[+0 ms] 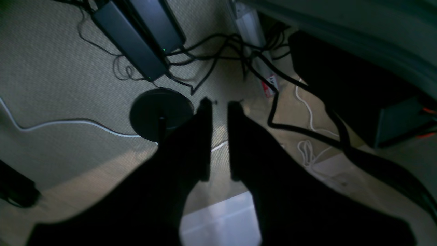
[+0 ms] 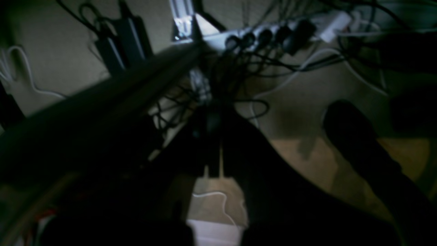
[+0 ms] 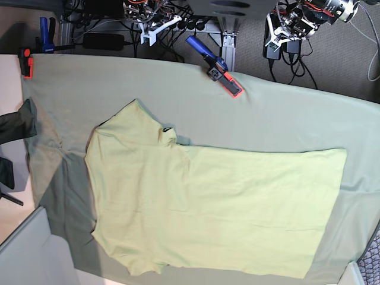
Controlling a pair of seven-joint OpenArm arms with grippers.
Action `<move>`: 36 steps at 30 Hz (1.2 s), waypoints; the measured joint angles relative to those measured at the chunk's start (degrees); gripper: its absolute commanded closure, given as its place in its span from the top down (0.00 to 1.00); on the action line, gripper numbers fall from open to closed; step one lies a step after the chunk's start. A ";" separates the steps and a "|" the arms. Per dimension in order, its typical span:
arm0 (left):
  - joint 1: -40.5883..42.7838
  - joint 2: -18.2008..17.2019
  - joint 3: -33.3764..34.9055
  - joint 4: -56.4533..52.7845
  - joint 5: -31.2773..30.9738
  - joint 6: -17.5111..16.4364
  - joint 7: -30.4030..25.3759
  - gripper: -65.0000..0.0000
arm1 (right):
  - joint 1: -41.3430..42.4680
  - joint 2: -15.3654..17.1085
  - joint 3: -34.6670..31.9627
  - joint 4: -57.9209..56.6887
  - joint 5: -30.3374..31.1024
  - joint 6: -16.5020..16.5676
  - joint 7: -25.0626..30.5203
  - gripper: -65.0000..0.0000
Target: Fold the T-shirt properly
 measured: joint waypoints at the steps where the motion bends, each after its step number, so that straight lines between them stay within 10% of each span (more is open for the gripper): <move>1: 0.52 -0.17 0.00 0.50 -1.18 0.00 0.00 0.13 | -0.66 0.55 0.00 0.28 -0.02 0.09 -0.02 0.01; 7: 6.12 -4.24 0.00 11.02 -10.58 -8.79 -0.04 0.13 | -6.34 3.76 -1.73 3.61 2.86 0.39 0.07 0.01; 14: 15.43 -9.05 -4.87 30.18 -13.64 -9.44 0.07 0.13 | -16.04 9.33 -9.27 14.16 8.28 0.66 -0.13 0.01; 21: 26.49 -11.15 -17.49 49.22 -21.24 -22.03 3.39 0.13 | -28.65 16.76 -10.86 32.02 18.78 1.14 -3.80 0.01; 28: 34.64 -12.11 -24.74 66.25 -26.45 -22.25 7.19 0.15 | -41.55 23.87 -7.61 53.37 26.18 1.25 -6.38 0.01; 36: 42.45 -12.26 -34.07 85.66 -34.73 -22.27 16.92 0.35 | -47.63 24.35 5.92 77.72 43.19 1.29 -24.30 0.01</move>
